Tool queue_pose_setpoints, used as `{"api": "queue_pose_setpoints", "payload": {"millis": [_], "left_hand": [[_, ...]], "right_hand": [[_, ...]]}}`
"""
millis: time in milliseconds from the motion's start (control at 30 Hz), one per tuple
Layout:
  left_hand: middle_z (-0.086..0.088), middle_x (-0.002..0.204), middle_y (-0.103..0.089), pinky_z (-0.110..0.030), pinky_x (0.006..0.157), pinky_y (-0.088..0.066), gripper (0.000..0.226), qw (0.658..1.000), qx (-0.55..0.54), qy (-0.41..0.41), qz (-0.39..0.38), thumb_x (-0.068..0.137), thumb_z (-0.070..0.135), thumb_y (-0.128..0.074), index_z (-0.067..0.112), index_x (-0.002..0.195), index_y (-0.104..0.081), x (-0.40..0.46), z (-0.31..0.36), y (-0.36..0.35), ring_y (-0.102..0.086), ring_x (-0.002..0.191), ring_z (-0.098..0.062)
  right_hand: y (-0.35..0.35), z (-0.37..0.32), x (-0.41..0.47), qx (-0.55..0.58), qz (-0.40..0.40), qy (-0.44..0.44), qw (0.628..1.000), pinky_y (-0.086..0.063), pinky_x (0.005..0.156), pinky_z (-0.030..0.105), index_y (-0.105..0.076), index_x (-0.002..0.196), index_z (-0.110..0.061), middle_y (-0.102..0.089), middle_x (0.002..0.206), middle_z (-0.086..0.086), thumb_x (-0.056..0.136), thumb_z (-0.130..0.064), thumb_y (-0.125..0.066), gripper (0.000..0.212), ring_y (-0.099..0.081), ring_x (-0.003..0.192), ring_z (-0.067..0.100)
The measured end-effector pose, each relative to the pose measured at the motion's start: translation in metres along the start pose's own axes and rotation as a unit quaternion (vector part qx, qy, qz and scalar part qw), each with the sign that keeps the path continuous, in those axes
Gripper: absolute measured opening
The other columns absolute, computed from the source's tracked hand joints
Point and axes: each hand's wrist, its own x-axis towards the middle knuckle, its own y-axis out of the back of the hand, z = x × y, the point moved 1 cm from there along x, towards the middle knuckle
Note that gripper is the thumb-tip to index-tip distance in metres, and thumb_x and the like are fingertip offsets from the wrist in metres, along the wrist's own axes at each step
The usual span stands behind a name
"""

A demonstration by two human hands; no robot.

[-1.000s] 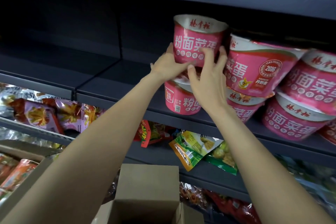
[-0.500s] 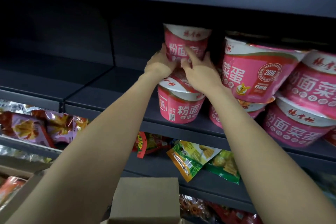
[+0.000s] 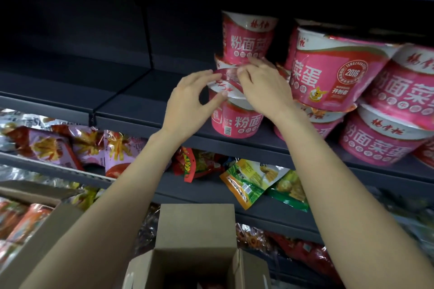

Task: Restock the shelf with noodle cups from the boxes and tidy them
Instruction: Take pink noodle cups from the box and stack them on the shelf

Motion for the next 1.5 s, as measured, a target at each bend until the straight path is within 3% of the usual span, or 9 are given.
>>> {"api": "queue_pose_setpoints", "payload": {"millis": [133,267,400,500,667,833,1033,1267,1500], "left_hand": [[0.007,0.109,-0.063,-0.022,0.09,-0.039,0.025,0.989,-0.003,-0.017,0.144,0.095,0.025,-0.05,0.017,0.115,-0.062,-0.059,0.017,0.036,-0.054,0.103,-0.008],[0.006,0.089,-0.06,-0.026,0.072,-0.045,0.016,0.984,0.015,0.047,0.174,0.095,0.014,-0.049,0.007,0.102,-0.061,-0.172,0.001,0.059,-0.057,0.08,-0.012],[0.001,0.083,-0.063,-0.033,0.064,-0.044,0.019,0.975,0.082,0.194,0.073,0.091,0.022,-0.048,0.009,0.098,-0.061,-0.308,-0.035,0.06,-0.058,0.074,-0.02],[0.01,0.076,-0.054,-0.025,0.064,-0.033,0.023,0.95,0.098,0.292,-0.05,0.086,0.032,-0.05,0.014,0.096,-0.061,-0.39,-0.056,0.05,-0.059,0.076,-0.023],[-0.002,0.128,-0.052,-0.035,0.089,-0.042,0.063,0.844,0.09,0.472,-0.239,0.084,0.053,-0.059,0.02,0.135,-0.044,-0.461,-0.083,0.002,-0.053,0.114,-0.026],[-0.012,0.13,-0.052,-0.04,0.088,-0.043,0.062,0.847,0.091,0.48,-0.21,0.09,0.045,-0.053,0.023,0.144,-0.033,-0.456,-0.105,-0.042,-0.052,0.113,-0.035],[-0.021,0.088,-0.069,-0.04,0.065,-0.044,0.05,0.887,0.122,0.417,-0.158,0.086,0.041,-0.037,0.027,0.13,-0.055,-0.46,-0.134,-0.02,-0.062,0.082,-0.044],[-0.023,0.075,-0.066,-0.041,0.06,-0.043,0.039,0.884,0.148,0.42,-0.145,0.088,0.037,-0.043,0.015,0.114,-0.063,-0.479,-0.175,0.013,-0.06,0.07,-0.046],[-0.02,0.071,-0.064,-0.04,0.058,-0.043,0.039,0.879,0.126,0.44,-0.136,0.087,0.038,-0.042,0.017,0.113,-0.063,-0.487,-0.187,0.019,-0.059,0.068,-0.043]], "right_hand": [[0.016,-0.024,-0.08,0.093,0.123,0.082,0.985,-0.035,0.089,0.025,-0.066,0.113,-0.015,-0.064,0.115,-0.002,0.099,-0.027,-0.04,0.032,-0.051,0.111,0.018],[-0.023,-0.038,-0.174,0.203,0.083,0.08,0.972,-0.046,0.078,0.027,-0.067,0.109,-0.015,-0.069,0.097,-0.005,0.097,-0.022,-0.046,0.025,-0.061,0.093,0.014],[-0.113,-0.039,-0.267,0.213,-0.055,0.047,0.974,-0.051,0.075,0.034,-0.067,0.106,-0.018,-0.071,0.096,-0.004,0.094,-0.021,-0.047,0.023,-0.066,0.088,0.015],[-0.185,-0.032,-0.327,0.169,-0.171,0.029,0.97,-0.049,0.069,0.029,-0.068,0.105,-0.022,-0.071,0.094,-0.005,0.091,-0.016,-0.055,0.02,-0.065,0.083,0.015],[-0.285,-0.004,-0.393,0.031,-0.335,0.032,0.941,-0.048,0.077,0.034,-0.064,0.114,-0.019,-0.068,0.103,0.002,0.087,-0.015,-0.056,0.028,-0.061,0.098,0.023],[-0.361,0.03,-0.414,-0.111,-0.464,0.015,0.879,-0.03,0.105,0.04,-0.03,0.147,-0.019,-0.037,0.147,0.008,0.091,-0.024,-0.052,0.06,-0.038,0.128,0.031],[-0.434,0.047,-0.426,-0.198,-0.497,0.069,0.842,-0.025,0.108,0.043,-0.028,0.146,-0.02,-0.028,0.151,0.013,0.093,-0.033,-0.05,0.059,-0.03,0.132,0.033],[-0.491,0.03,-0.435,-0.365,-0.527,0.128,0.757,-0.01,0.115,0.056,0.0,0.152,-0.032,-0.006,0.156,0.026,0.096,-0.046,-0.044,0.073,-0.009,0.142,0.047],[-0.516,0.039,-0.43,-0.347,-0.545,0.129,0.752,-0.012,0.109,0.066,-0.002,0.151,-0.036,-0.01,0.154,0.029,0.098,-0.042,-0.04,0.066,-0.017,0.136,0.054]]}}
